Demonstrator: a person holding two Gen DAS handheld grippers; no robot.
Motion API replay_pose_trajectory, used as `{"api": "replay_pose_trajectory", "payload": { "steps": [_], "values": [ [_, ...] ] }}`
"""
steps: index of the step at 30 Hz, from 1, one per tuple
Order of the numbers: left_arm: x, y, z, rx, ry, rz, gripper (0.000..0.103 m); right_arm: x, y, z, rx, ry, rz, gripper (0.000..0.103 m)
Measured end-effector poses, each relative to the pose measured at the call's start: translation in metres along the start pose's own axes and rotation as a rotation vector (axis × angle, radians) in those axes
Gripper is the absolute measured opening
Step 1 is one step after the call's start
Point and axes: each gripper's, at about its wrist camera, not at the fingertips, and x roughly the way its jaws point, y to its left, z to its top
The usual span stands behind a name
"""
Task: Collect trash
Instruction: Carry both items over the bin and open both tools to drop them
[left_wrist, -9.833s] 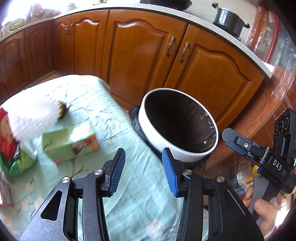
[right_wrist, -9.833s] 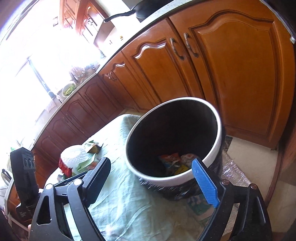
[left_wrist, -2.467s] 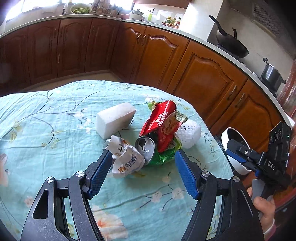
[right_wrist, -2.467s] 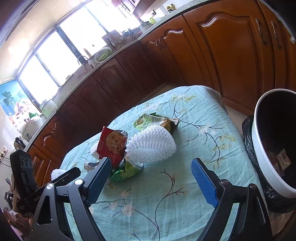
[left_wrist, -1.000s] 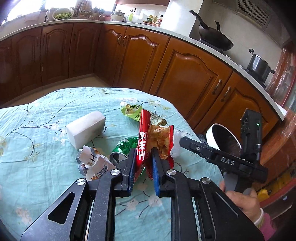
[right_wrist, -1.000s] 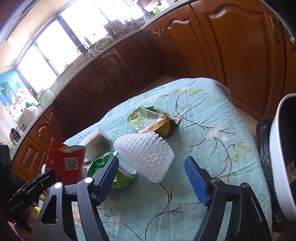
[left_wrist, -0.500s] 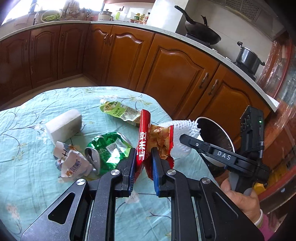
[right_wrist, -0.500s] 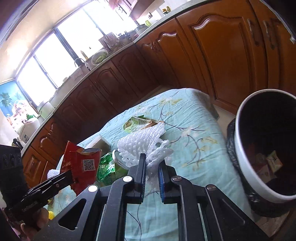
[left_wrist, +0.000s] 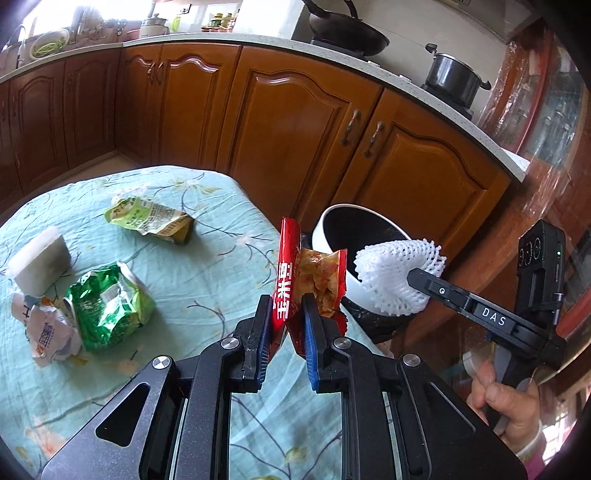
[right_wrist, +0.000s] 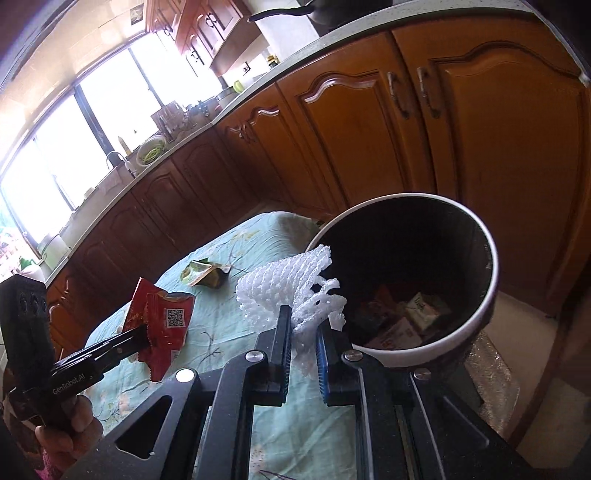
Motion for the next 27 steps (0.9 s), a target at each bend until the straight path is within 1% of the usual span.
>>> {"api": "replay_pose_trajectory", "payload": {
  "steps": [10,16,27],
  "values": [
    [0.034,-0.040,0.017,0.062,0.040,-0.038,0.015,-0.012,-0.030,0.010,0.029,-0.029,-0.050,0.012],
    [0.057,-0.064,0.029,0.106,0.067,-0.041,0.015,-0.012,-0.045,0.018,0.031,-0.034,-0.076,0.012],
    [0.093,-0.099,0.045,0.170,0.112,-0.019,0.015,0.006,-0.065,0.031,0.027,0.007,-0.104,0.012]
  ]
}}
